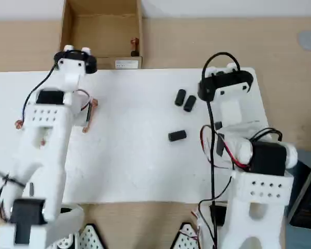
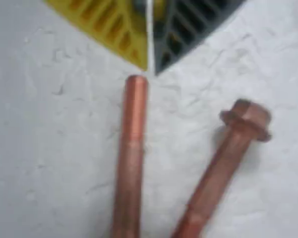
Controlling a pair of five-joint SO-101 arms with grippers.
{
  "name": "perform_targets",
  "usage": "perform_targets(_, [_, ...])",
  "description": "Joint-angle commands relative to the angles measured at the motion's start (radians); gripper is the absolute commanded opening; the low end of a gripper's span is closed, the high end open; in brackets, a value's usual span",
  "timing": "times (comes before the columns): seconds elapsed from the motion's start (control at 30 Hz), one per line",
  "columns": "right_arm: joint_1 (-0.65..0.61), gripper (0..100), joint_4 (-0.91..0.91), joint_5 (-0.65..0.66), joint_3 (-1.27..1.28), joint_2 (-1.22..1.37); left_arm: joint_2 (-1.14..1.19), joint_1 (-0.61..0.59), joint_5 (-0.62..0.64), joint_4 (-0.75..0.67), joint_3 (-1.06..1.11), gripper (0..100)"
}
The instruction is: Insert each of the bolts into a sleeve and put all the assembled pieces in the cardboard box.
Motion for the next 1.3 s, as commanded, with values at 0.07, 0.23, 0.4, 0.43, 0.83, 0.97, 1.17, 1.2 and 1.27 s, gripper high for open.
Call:
perform_targets(0.07, [0.018,1.0,-0.017,-0.003,0.001,-0.024,0.237,0.009,-0.006,0.114,-0.282,6])
perform_targets(0.23, [0.018,1.0,-0.017,-0.002,0.001,-0.024,0.423,0.011,-0.014,0.186,-0.499,6])
perform_targets(0.4, [0.018,1.1,-0.017,-0.002,0.001,-0.021,0.559,0.014,-0.066,0.229,-0.649,6])
perform_targets(0.43, [0.018,1.1,-0.017,-0.002,0.001,-0.021,0.585,0.012,-0.074,0.235,-0.669,6])
perform_targets(0.83, [0.013,1.1,-0.017,0.000,0.001,-0.019,0.710,0.014,-0.104,0.269,-0.764,6])
perform_targets(0.97, [0.013,1.1,-0.017,0.000,0.001,-0.019,0.711,0.014,-0.104,0.226,-0.732,6])
perform_targets(1.17, [0.013,1.1,-0.017,0.000,0.001,-0.019,0.711,0.015,-0.104,0.133,-0.634,6])
perform_targets(1.2, [0.013,1.1,-0.017,0.000,0.001,-0.019,0.711,0.015,-0.104,0.124,-0.621,6])
perform_targets(1.27, [0.013,1.0,-0.017,0.000,0.001,-0.019,0.711,0.015,-0.104,0.118,-0.605,6])
